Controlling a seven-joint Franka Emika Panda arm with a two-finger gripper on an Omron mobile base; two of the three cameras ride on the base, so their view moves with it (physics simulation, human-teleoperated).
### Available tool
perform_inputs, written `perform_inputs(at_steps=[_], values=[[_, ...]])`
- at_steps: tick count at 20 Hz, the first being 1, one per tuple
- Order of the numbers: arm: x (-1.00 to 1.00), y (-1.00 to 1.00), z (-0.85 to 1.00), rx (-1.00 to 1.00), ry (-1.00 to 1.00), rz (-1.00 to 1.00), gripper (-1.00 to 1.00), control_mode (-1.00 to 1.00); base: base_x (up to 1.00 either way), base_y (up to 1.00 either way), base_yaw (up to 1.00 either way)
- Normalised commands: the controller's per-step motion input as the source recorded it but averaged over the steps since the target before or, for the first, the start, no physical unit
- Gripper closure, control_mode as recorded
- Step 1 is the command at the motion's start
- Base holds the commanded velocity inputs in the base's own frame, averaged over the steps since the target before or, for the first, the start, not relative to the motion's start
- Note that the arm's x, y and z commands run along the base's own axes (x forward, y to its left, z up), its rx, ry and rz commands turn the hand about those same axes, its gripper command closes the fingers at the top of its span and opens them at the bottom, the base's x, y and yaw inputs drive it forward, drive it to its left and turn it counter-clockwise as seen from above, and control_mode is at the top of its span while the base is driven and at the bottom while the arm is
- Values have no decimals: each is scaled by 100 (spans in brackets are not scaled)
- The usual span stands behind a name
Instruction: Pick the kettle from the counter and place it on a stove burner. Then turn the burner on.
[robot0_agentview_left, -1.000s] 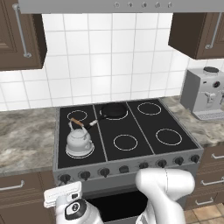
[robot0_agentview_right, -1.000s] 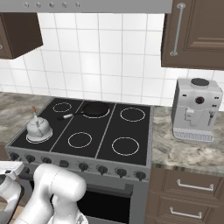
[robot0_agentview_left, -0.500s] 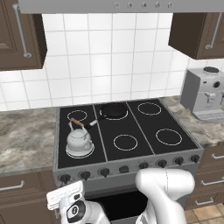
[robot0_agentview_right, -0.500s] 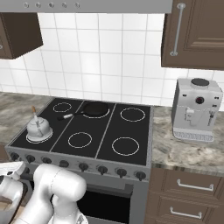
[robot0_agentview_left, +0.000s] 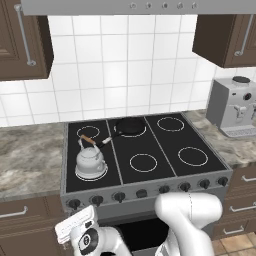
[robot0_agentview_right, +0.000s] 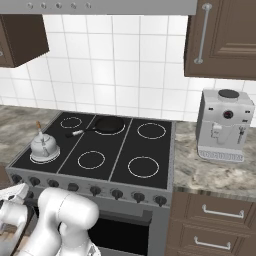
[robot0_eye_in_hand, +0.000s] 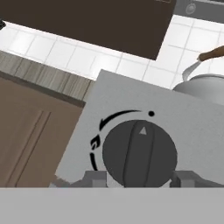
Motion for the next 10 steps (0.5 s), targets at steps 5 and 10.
perform_inputs(at_steps=[5, 10], values=[[-12, 75, 0, -25, -3, 36, 100, -100, 0, 0, 0], [-11, 31, 1, -12, -3, 23, 100, -100, 0, 0, 0]])
